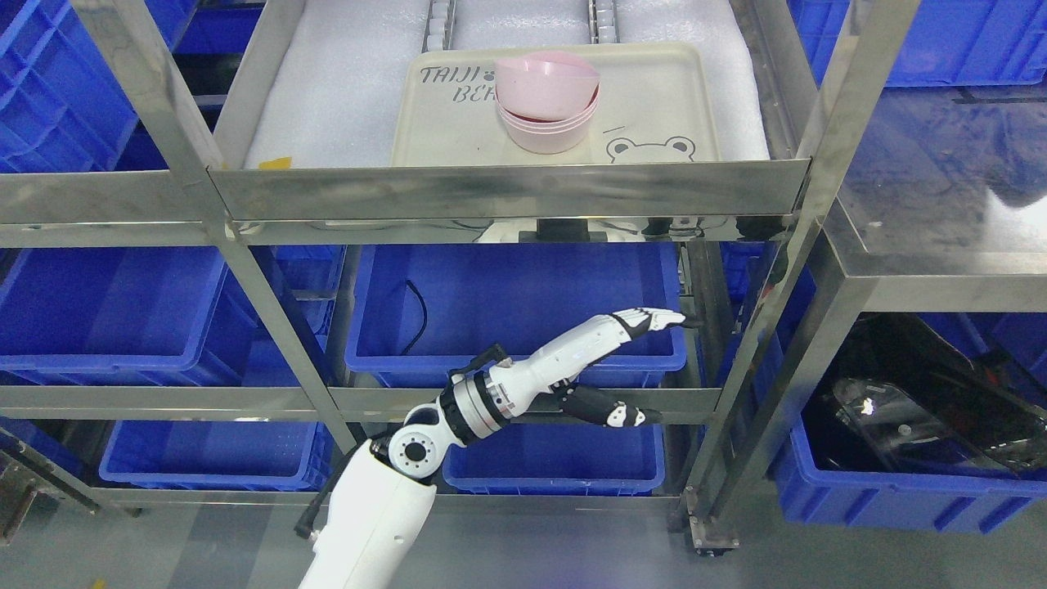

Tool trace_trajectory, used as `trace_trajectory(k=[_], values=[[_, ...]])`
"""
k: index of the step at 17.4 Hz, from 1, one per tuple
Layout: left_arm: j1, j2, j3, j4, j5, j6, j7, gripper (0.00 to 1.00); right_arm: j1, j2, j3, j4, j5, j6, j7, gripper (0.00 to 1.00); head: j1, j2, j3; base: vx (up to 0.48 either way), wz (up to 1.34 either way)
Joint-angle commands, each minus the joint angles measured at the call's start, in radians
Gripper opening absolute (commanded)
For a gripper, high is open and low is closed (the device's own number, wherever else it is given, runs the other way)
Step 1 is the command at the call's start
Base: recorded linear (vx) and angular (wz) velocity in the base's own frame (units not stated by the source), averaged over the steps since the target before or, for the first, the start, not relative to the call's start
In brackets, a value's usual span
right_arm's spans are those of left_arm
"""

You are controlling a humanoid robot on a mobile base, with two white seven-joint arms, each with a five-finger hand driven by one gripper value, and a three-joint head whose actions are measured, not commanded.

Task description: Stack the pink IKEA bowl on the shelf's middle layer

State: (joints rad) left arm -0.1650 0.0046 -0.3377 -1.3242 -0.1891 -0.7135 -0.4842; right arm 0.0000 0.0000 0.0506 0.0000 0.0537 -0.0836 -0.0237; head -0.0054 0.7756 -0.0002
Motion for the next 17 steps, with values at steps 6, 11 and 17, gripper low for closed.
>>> trace_trajectory(k=[6,11,17], values=[[0.094,0.013,0.241,0.195,0.211,0.232,0.278,0.91,0.023,-0.017,0.000,-0.017,0.000,0.001,-0.002,1.00,0.0000,0.000,0.000,0.000,0.00],[0.078,0.013,0.324,0.204,0.212,0.263,0.363,0.95,0.023,-0.017,0.000,-0.017,0.000,0.001,-0.002,1.00,0.0000,0.000,0.000,0.000,0.00],[0.078,0.013,0.333,0.203,0.223,0.263,0.360,0.96,0.023,-0.017,0.000,-0.017,0.000,0.001,-0.002,1.00,0.0000,0.000,0.000,0.000,0.00]])
